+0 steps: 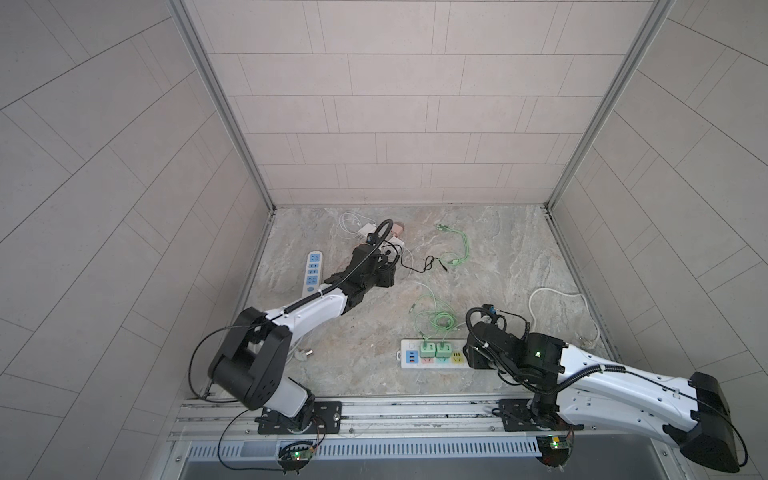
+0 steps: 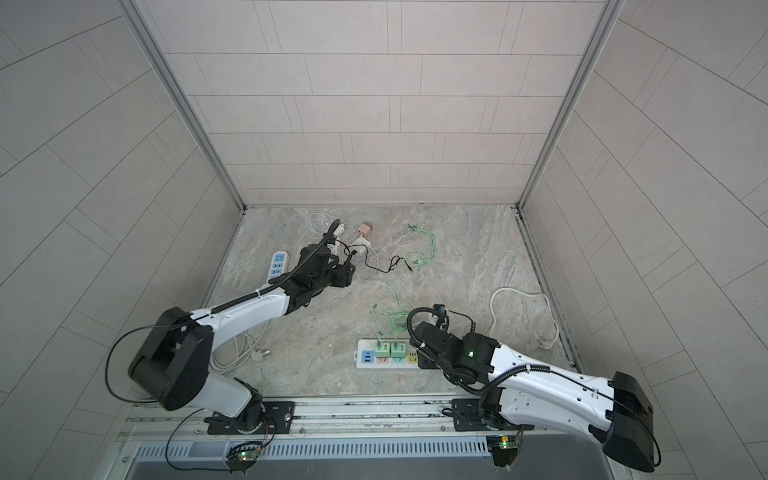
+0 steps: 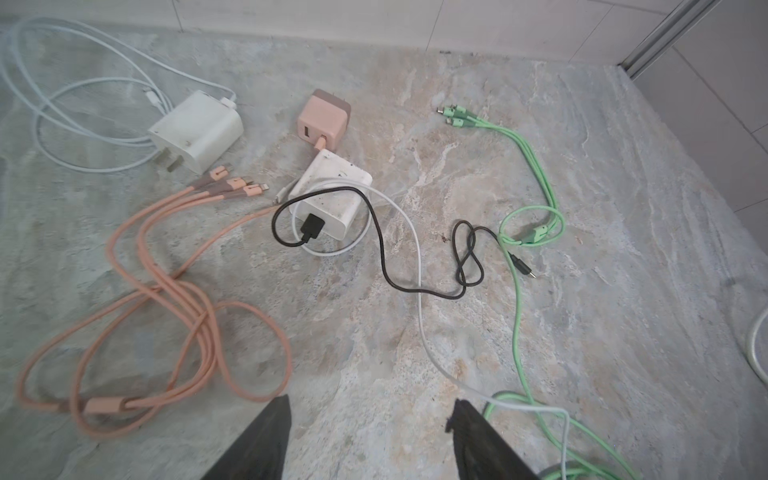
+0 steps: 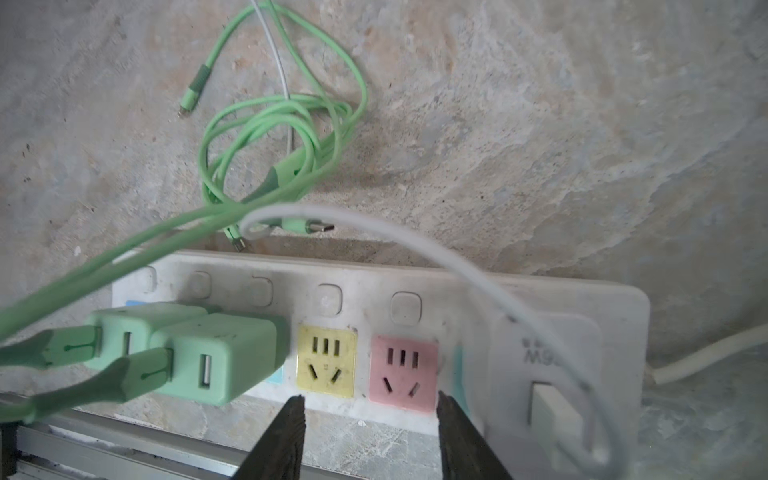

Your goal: Insert the plug

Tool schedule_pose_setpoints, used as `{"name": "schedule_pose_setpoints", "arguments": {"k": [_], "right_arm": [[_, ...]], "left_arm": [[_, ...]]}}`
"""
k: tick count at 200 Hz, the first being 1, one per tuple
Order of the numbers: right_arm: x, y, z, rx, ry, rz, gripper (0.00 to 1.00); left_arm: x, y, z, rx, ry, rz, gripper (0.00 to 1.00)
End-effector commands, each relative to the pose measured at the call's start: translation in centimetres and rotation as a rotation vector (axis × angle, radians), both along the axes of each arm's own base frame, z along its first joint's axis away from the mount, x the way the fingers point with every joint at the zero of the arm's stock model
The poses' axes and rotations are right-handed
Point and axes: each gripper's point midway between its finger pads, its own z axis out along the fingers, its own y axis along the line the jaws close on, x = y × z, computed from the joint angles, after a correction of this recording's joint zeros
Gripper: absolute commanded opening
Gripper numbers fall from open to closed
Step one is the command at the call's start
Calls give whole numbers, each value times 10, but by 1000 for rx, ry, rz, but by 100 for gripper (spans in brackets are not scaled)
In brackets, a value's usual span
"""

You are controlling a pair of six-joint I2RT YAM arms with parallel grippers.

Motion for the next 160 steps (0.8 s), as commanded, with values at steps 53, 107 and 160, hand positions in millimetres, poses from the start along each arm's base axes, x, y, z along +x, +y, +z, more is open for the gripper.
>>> {"name": "schedule_pose_setpoints", "arguments": {"k": [53, 107, 160], "right_arm": [[-13, 2, -23, 14, 77, 41, 51], [-15, 0, -30, 4, 103, 49, 51], [-18, -1, -35, 8, 126, 58, 51]], "left_arm": [[68, -13, -53, 165, 211, -67, 64], [96, -1, -60, 242, 191, -29, 64], [105, -8, -60, 225, 153, -62, 65]]}}
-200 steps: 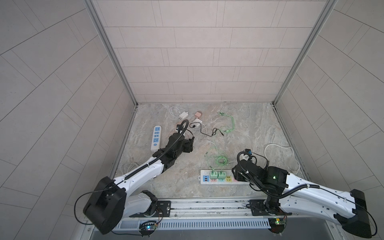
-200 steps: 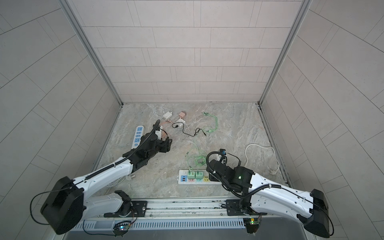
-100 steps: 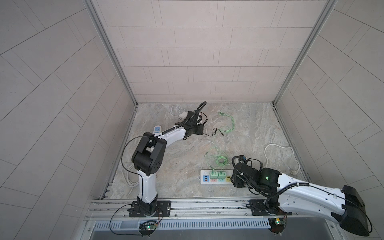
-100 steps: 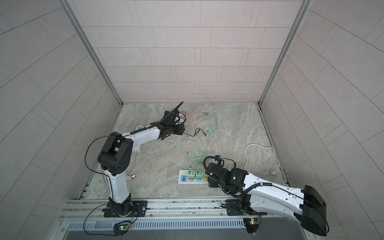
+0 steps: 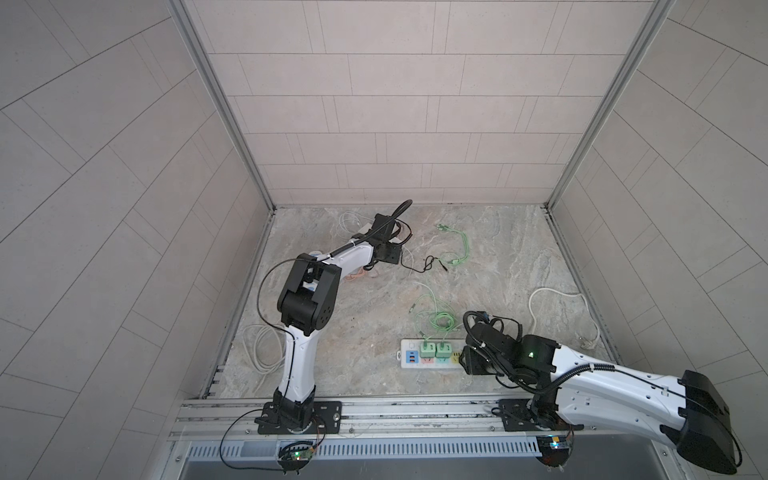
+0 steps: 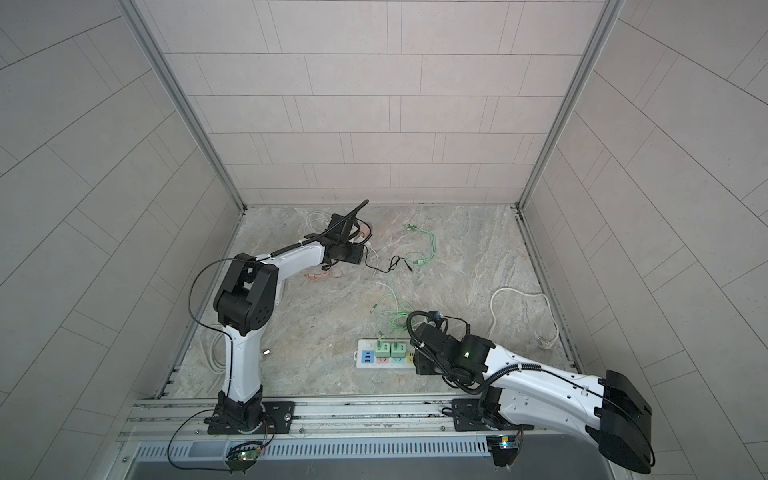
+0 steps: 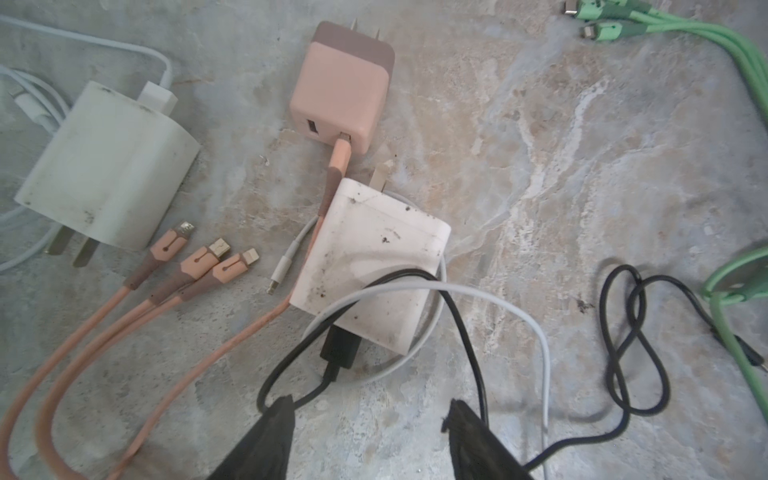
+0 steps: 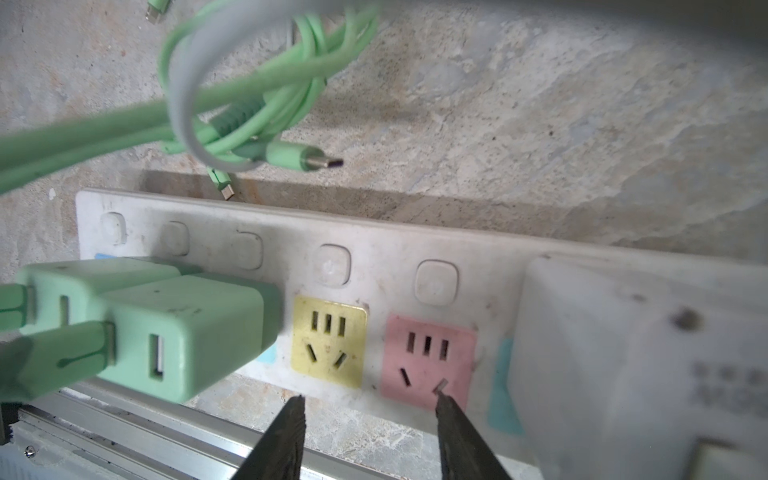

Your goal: Insert the plug

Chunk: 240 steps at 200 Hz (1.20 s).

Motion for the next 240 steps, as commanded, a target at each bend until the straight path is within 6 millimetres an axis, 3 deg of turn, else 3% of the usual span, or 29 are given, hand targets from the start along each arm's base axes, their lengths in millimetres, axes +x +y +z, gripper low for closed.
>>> {"name": "schedule_pose_setpoints", "arguments": {"k": [1, 48, 91, 145, 194, 240], "right_arm": [[-6, -10, -12, -43, 30, 2, 51], [-7, -12, -21, -61, 60, 13, 51], [-2, -12, -27, -60, 82, 16, 51], [2, -20, -38, -89, 114, 8, 51], [6, -27, -45, -98, 144, -5, 51], [8, -25, -40, -90, 152, -8, 51]], "left_arm": [[10, -4, 2, 0, -29, -24, 65], [17, -13, -5, -24, -25, -47, 65], [25, -7, -2, 9, -43, -32, 67], [42, 3, -12, 57, -31, 3, 69], [51, -5, -27, 46, 10, -19, 70], [51, -16, -38, 19, 43, -45, 71]]}}
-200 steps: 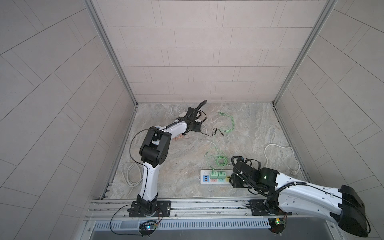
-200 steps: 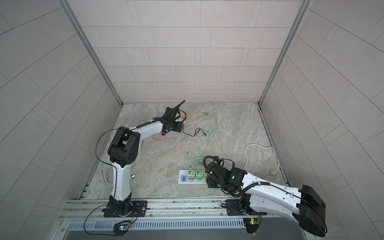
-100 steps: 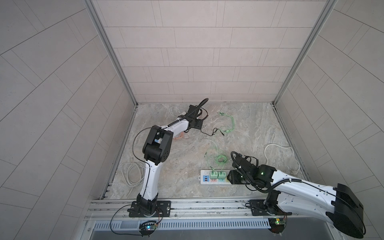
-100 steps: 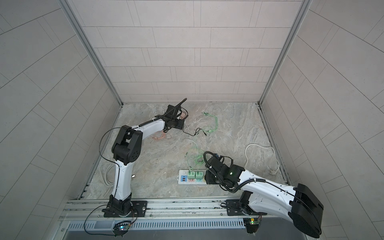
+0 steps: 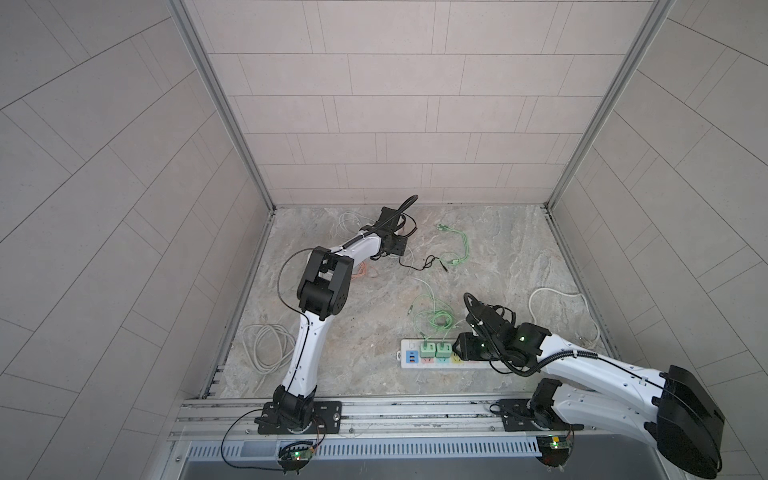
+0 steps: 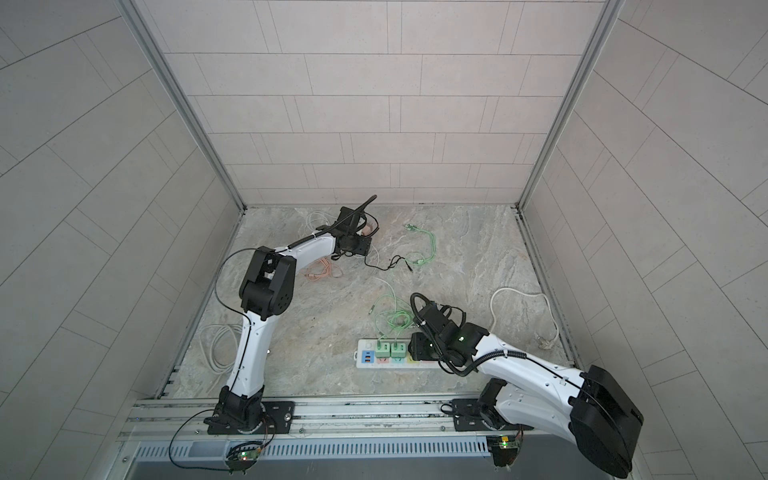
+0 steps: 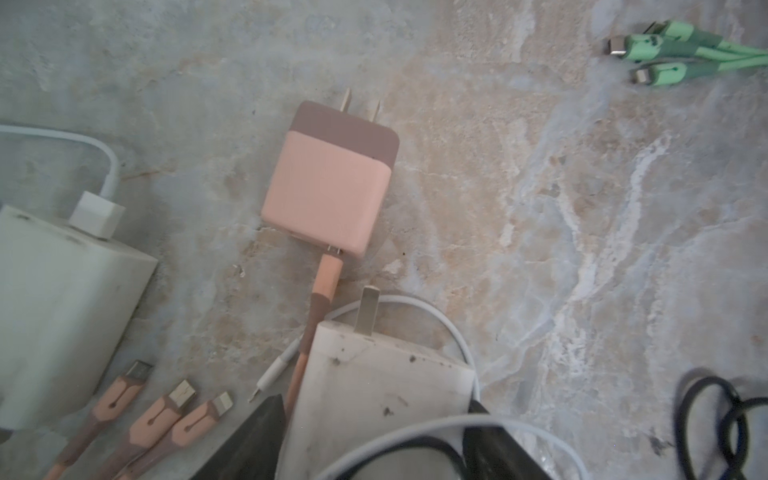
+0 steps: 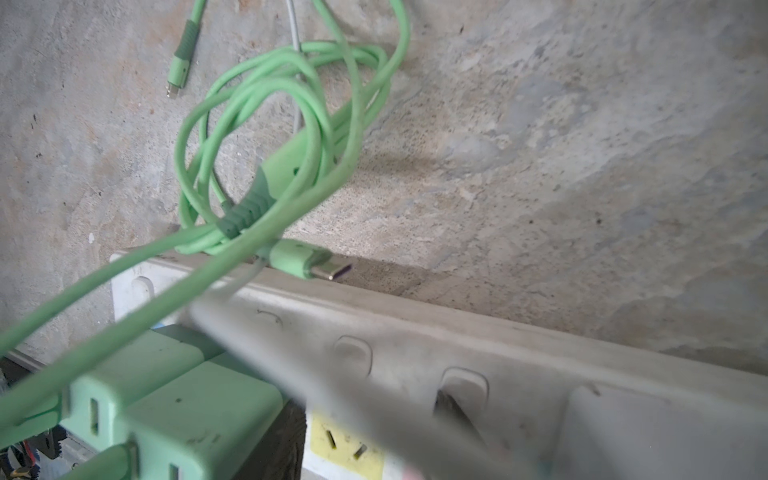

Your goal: Insert the plug

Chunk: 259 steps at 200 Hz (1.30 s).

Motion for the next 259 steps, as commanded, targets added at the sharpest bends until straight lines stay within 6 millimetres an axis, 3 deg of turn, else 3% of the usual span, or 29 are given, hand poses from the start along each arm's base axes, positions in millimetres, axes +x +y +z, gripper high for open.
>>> {"name": "schedule_pose_setpoints", "arguments": {"k": [1, 44, 69, 137, 188, 230, 259], "right_arm": [[-25, -33, -28, -146, 120, -8, 51], [-30, -32, -12, -121, 120, 17, 51], [-38, -42, -7, -148, 118, 39, 51], [-53, -54, 4, -141, 127, 42, 50], [-57, -30, 17, -59, 98, 140, 47], [-62, -5, 13, -82, 100, 245, 47], [-67, 1, 6, -119, 130, 280, 47]], "left_arm": [[-5, -1, -12, 1, 53, -18, 71], [-14, -2, -19, -3, 81, -31, 50], [-16, -2, -12, -12, 73, -29, 45], [-22, -8, 7, -55, 53, -30, 42], [-29, -15, 16, -87, 54, -42, 40], [-34, -17, 38, -124, 27, -47, 40], [-37, -12, 53, -125, 1, -40, 40]]}}
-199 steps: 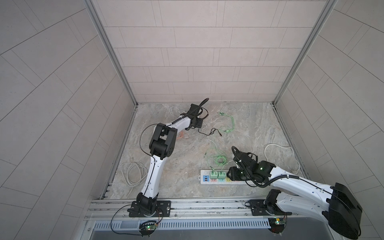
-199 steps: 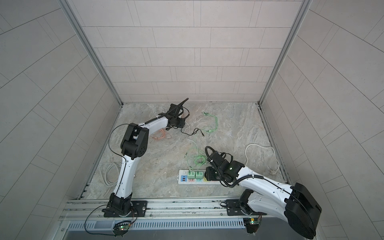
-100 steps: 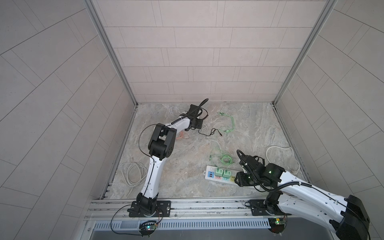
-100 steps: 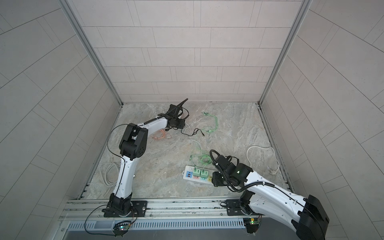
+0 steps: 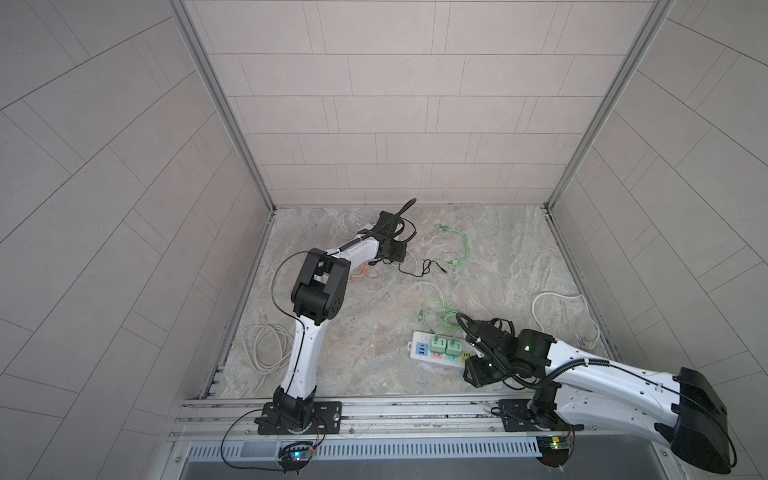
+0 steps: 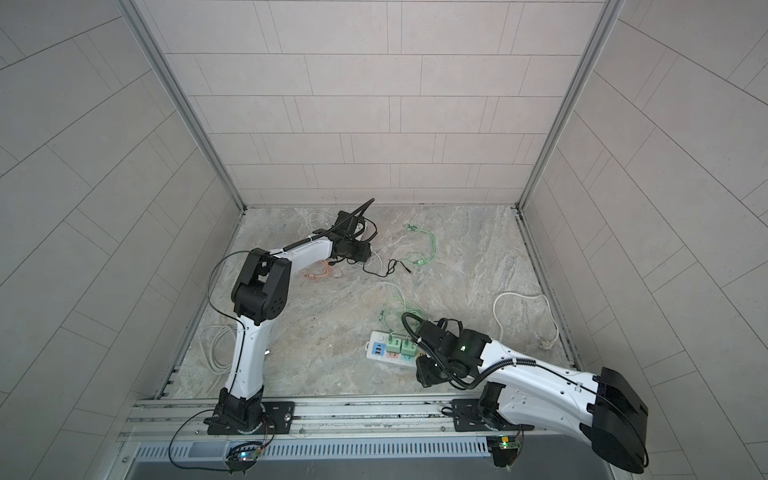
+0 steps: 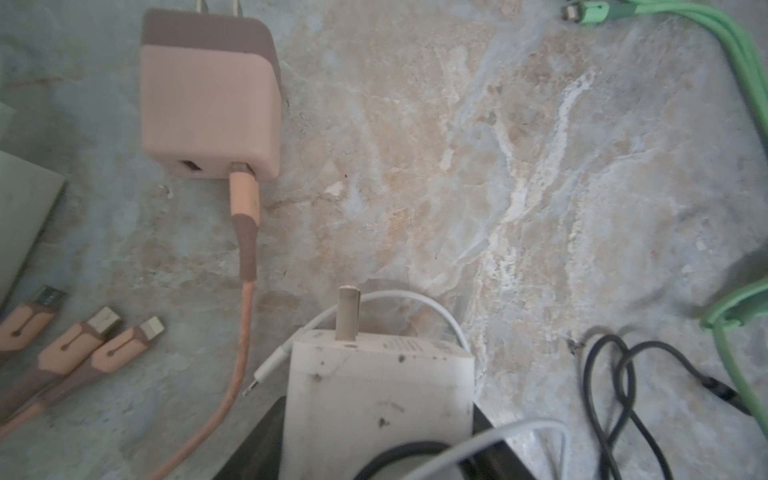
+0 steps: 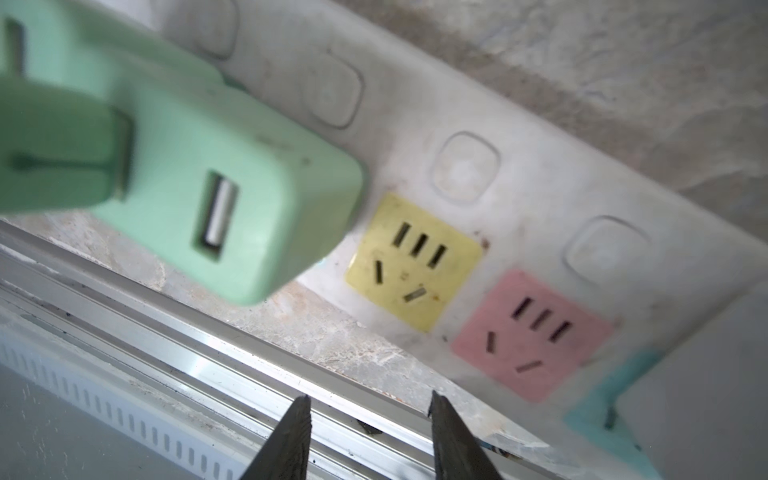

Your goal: Insert the plug

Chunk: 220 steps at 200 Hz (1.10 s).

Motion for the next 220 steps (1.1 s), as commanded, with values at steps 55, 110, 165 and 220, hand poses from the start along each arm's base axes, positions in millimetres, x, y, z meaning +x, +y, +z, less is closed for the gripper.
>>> {"name": "schedule_pose_setpoints", "arguments": {"k": [55, 110, 165, 220], "right_arm": [[6, 4, -12, -47, -11, -3, 46], [23, -13, -31, -112, -40, -72, 47], [59, -26, -35, -146, -27, -128, 47], [113, -14, -32, -129, 10, -169, 47]], "left_arm": [[-8, 20, 64, -53, -88, 49, 40], [-18, 33, 72, -69, -80, 74, 40], [-40, 46, 87, -63, -75, 84, 40], [-65, 95, 100, 56, -121, 233, 40]]}}
